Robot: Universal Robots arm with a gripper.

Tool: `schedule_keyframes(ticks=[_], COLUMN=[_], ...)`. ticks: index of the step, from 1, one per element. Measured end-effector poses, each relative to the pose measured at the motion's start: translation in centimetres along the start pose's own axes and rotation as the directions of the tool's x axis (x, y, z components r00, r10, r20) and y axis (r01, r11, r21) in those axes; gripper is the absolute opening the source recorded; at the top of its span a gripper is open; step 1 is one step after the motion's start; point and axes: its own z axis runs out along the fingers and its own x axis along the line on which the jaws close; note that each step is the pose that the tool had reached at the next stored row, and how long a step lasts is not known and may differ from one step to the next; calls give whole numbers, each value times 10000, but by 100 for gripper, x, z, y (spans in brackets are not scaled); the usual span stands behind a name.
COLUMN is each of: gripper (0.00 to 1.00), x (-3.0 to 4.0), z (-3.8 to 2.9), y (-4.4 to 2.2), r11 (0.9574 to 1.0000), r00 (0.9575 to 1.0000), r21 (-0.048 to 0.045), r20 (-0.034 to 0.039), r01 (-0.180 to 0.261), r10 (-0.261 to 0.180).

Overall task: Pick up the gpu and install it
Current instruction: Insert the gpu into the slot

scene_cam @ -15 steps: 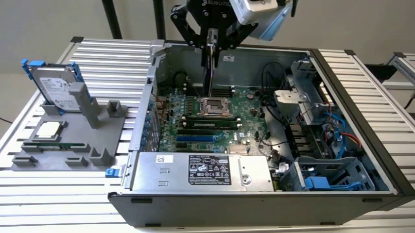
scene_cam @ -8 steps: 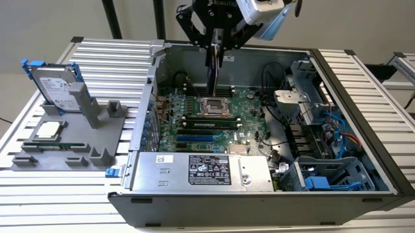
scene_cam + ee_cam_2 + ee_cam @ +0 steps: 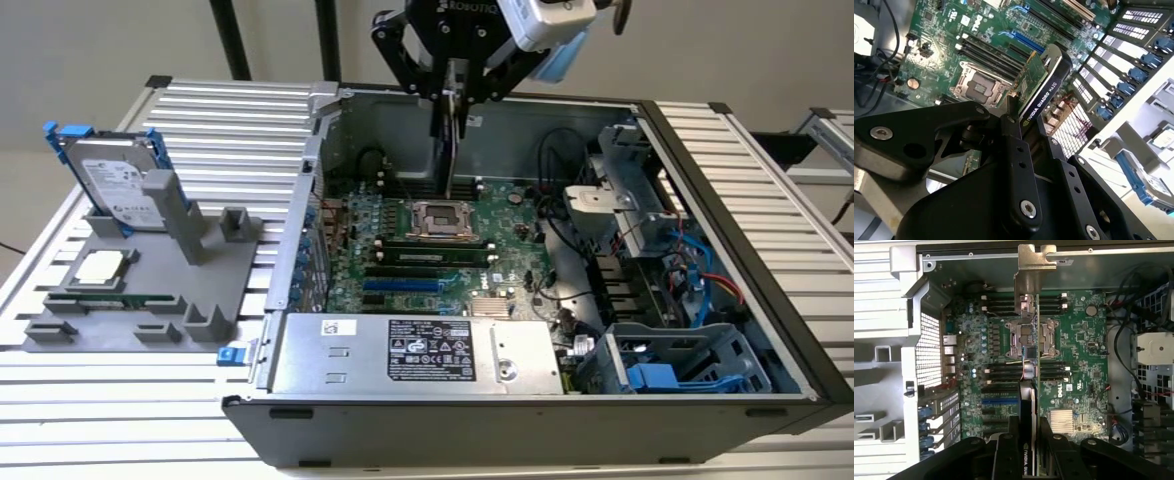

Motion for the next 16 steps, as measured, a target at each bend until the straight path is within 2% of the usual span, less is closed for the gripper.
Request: schedule_keyframes(ticks=[16], gripper=[0], x=[-9], z=[0], y=[1], r11=[10000], r00=[10000], r21=[3], r20=[-34], r01=[16], r10=[-16])
